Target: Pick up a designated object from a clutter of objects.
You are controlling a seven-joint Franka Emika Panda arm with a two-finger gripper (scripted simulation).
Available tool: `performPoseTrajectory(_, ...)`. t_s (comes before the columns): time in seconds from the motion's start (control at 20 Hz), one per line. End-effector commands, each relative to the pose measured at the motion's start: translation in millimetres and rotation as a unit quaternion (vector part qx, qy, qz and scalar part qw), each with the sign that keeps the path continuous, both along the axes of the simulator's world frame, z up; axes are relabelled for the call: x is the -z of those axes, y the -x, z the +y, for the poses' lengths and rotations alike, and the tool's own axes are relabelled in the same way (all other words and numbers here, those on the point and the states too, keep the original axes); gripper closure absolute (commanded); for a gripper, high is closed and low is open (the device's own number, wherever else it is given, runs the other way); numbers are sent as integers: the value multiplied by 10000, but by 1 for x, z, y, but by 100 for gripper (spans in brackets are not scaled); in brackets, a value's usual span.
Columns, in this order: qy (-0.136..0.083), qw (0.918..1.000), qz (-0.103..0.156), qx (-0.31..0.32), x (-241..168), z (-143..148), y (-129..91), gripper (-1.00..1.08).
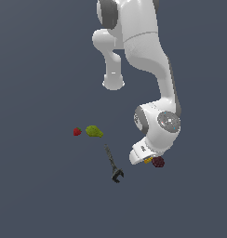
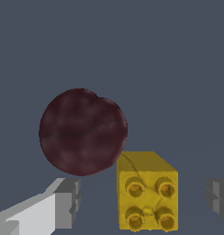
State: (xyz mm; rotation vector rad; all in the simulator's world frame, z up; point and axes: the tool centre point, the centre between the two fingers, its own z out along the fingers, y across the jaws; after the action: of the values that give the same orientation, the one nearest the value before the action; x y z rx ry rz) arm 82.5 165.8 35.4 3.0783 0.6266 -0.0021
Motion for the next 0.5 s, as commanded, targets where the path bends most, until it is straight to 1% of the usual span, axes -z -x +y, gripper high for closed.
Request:
performPoseTrajectory(0.0,-1,10000,-4,-1,10,0,0,-92)
performPoseTrajectory(0.2,-2,10000,-7,-3,13,1,-1,-92)
performPoseTrajectory(0.25,-2,10000,-7,-3,13,1,-1,108)
performPoseTrajectory(0.45,-2,10000,-7,-3,13,1,-1,108)
